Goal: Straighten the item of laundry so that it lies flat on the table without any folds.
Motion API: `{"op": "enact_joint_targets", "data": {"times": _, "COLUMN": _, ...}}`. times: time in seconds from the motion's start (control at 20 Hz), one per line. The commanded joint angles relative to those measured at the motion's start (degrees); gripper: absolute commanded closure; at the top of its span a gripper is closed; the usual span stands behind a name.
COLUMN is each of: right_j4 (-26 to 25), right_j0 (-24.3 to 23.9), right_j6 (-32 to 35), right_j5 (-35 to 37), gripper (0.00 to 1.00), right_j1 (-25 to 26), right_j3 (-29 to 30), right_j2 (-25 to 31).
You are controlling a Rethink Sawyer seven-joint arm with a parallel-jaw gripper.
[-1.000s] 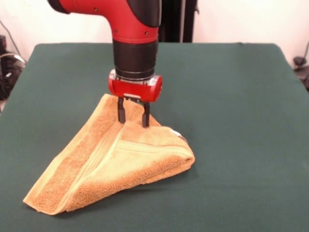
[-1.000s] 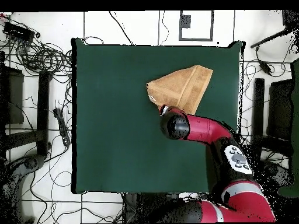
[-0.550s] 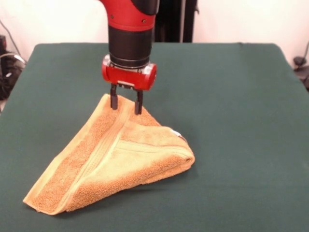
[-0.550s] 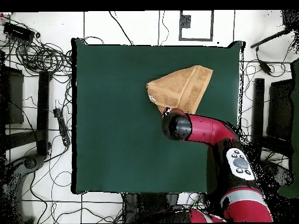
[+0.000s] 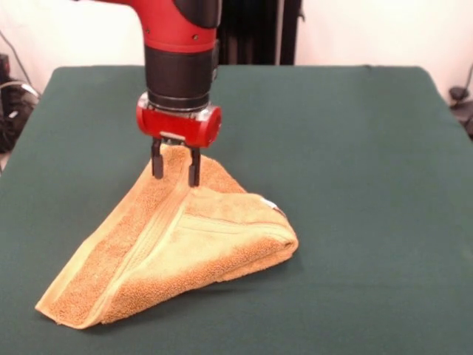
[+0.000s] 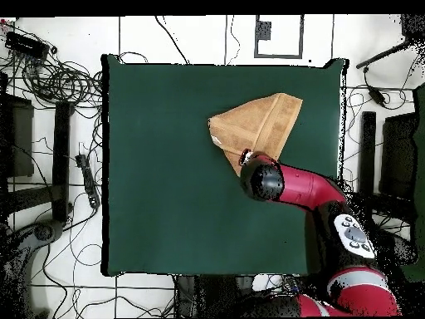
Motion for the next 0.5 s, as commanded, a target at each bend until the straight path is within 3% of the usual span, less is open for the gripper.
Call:
{"op": "enact_joint_targets", "data": {"times": 0.05, "right_j4": 5.1, "right_j0": -0.2, "right_j6": 10.8, "right_j5": -4.9, "gripper": 0.00, "right_j1": 5.0, "right_j3": 2.9, "right_j2": 9.0}}
{"op": "enact_joint_targets", "data": {"times": 0.5, "right_j4": 8.9, "right_j0": -2.7, "right_j6": 9.8, "right_j5": -1.4, "gripper": 0.00, "right_j1": 1.5, "right_j3": 6.4, "right_j2": 14.4}}
